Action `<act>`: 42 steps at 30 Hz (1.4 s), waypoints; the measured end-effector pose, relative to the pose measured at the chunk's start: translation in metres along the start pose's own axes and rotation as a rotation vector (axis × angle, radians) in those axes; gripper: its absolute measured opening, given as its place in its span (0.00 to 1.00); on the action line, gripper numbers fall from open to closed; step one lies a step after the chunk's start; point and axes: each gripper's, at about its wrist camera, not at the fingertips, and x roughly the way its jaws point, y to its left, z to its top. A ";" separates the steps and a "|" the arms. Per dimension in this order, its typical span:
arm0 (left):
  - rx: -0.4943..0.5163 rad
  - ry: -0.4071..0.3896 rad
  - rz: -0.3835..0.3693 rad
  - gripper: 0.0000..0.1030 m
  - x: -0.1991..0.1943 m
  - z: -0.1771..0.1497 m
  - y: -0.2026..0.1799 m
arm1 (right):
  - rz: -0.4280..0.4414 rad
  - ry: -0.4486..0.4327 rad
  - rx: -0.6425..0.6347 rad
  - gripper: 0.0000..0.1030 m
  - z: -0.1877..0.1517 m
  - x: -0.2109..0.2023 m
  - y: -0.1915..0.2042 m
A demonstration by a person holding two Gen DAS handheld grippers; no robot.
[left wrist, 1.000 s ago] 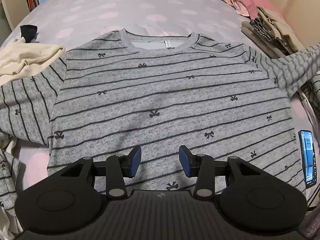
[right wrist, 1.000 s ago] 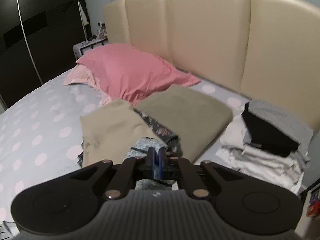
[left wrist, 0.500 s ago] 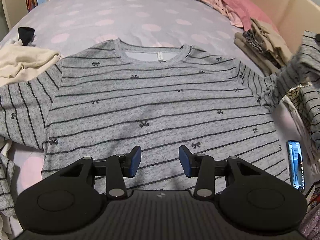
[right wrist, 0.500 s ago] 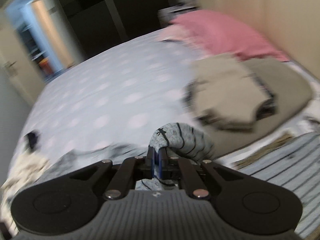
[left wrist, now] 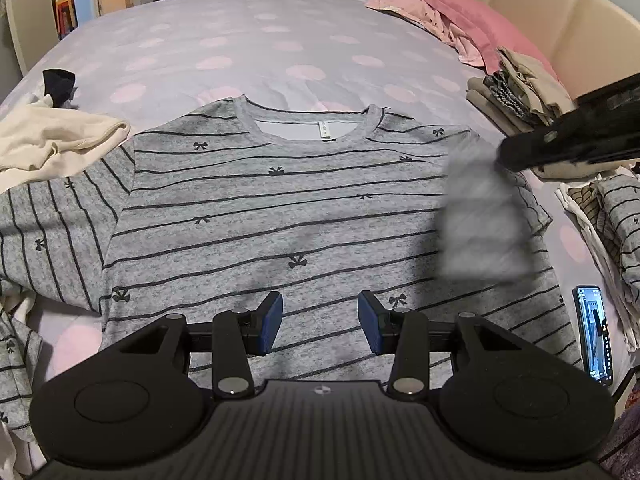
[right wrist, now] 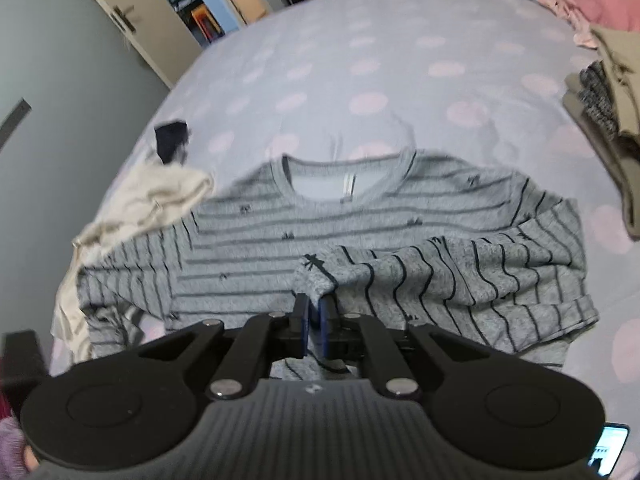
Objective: Fold clothes
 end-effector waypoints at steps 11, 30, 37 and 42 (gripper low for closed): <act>0.073 0.049 -0.110 0.39 0.024 -0.009 -0.024 | -0.108 -0.047 0.045 0.47 -0.007 -0.014 -0.044; 0.061 0.032 -0.171 0.04 0.056 0.003 -0.036 | -0.342 -0.063 0.193 0.49 -0.020 -0.041 -0.144; 0.043 -0.051 -0.097 0.03 0.013 0.036 -0.008 | -0.362 -0.035 0.167 0.49 -0.017 -0.031 -0.139; -0.026 -0.085 -0.028 0.03 0.005 0.054 0.023 | -0.384 -0.024 0.168 0.49 -0.018 -0.028 -0.141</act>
